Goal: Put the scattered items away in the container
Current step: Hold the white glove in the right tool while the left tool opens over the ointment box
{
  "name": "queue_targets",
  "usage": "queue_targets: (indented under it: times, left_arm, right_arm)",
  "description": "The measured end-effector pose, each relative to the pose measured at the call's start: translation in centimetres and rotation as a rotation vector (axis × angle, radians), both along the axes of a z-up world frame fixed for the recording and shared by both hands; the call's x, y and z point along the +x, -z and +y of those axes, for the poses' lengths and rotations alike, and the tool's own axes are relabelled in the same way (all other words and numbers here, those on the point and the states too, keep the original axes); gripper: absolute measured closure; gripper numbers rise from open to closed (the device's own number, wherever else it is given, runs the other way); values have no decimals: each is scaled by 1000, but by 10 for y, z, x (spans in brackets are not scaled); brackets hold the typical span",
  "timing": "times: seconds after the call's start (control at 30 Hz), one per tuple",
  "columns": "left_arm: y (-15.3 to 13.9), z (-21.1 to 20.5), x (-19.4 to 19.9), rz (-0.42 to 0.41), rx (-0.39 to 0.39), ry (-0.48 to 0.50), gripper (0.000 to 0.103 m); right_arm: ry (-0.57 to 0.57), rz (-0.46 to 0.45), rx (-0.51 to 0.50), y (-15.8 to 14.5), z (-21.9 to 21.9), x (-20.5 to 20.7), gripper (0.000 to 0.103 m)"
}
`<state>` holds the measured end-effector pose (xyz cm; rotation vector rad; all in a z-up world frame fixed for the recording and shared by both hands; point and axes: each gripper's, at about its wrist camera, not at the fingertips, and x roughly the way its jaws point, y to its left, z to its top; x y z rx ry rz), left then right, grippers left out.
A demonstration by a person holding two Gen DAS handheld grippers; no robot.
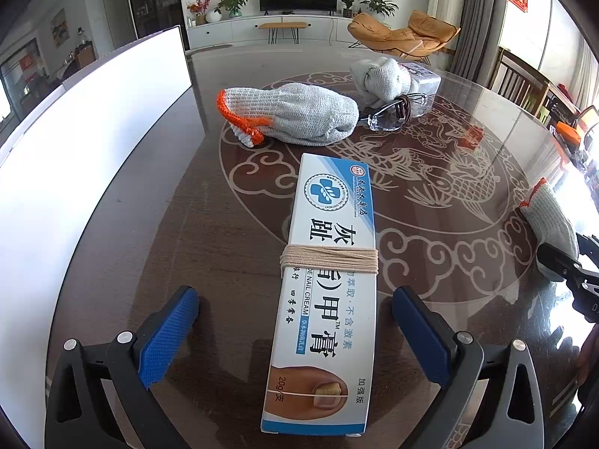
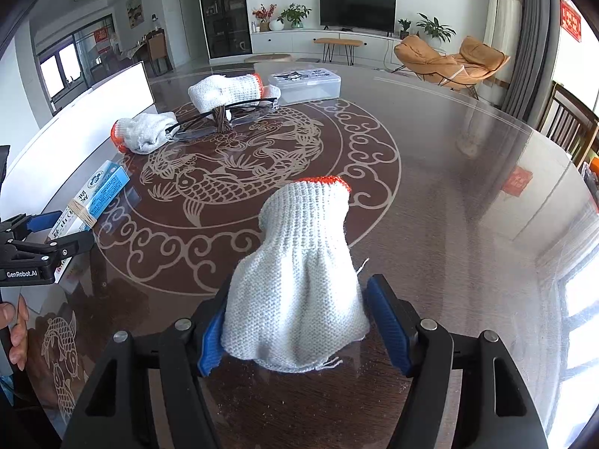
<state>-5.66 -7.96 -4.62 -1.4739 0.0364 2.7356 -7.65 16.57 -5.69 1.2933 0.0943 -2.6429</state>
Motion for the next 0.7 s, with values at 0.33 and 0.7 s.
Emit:
queue_targets:
  times: [0.33, 0.7]
  left_arm:
    - [0, 0, 0, 0, 0, 1, 0]
    - [0, 0, 0, 0, 0, 0, 0]
  right_arm:
    - [0, 0, 0, 0, 0, 0, 34]
    - [1, 2, 10, 0, -2, 0, 34]
